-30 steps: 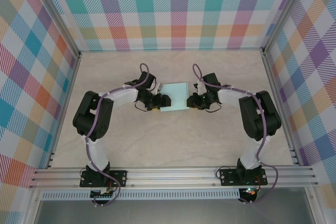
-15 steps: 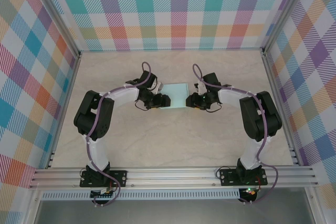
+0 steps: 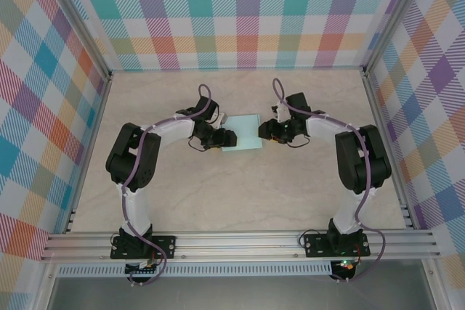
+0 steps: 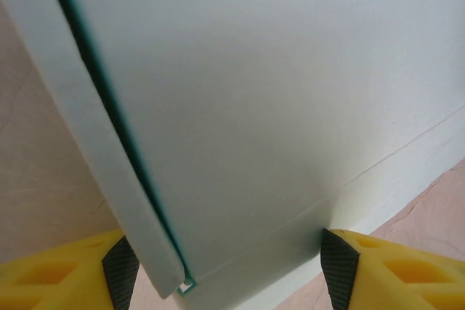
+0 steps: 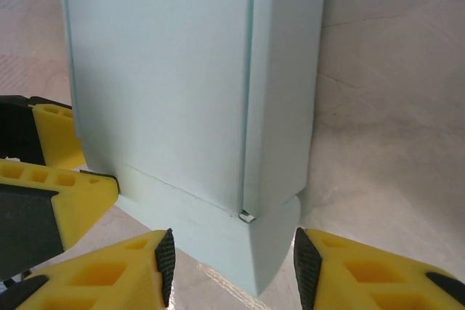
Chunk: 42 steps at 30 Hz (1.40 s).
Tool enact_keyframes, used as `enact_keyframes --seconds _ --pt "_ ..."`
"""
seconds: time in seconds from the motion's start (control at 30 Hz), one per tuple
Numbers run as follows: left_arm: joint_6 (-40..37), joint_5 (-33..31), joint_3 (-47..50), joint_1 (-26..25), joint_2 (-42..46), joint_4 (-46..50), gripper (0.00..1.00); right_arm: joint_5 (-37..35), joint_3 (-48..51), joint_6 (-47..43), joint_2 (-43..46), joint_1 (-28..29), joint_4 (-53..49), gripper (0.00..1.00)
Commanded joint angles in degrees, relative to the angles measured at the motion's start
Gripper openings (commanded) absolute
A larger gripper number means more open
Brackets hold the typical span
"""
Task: Fold the paper box
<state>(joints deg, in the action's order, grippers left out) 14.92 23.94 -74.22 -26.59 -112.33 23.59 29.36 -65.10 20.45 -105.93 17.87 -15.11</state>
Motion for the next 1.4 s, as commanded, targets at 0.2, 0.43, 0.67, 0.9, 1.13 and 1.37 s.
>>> enact_keyframes --seconds 0.2,0.43,0.67,0.9,1.13,1.37 --pt "-0.2 1.5 -2.3 -0.3 -1.7 -0.5 0.66 4.9 -0.7 2.1 -3.1 0.2 2.4 0.47" --pt "0.9 3.0 -2.7 -0.3 -2.3 -1.6 0.60 6.3 0.6 3.8 -3.1 0.2 4.4 0.38" --pt "0.7 3.0 -2.9 -0.2 -2.2 -1.4 0.57 6.2 0.9 4.1 -3.3 0.2 4.8 0.35" --pt "0.6 2.6 -2.9 0.1 -2.4 -1.1 0.53 5.0 1.5 4.1 -2.9 0.2 4.8 0.36" --pt "0.7 2.3 -2.6 0.6 -2.6 -1.6 0.54 3.4 2.3 3.9 -2.1 0.2 5.0 0.38" --pt "0.3 1.8 -2.4 1.5 -1.8 -1.0 0.58 2.0 3.4 3.9 -1.2 0.2 5.8 0.39"
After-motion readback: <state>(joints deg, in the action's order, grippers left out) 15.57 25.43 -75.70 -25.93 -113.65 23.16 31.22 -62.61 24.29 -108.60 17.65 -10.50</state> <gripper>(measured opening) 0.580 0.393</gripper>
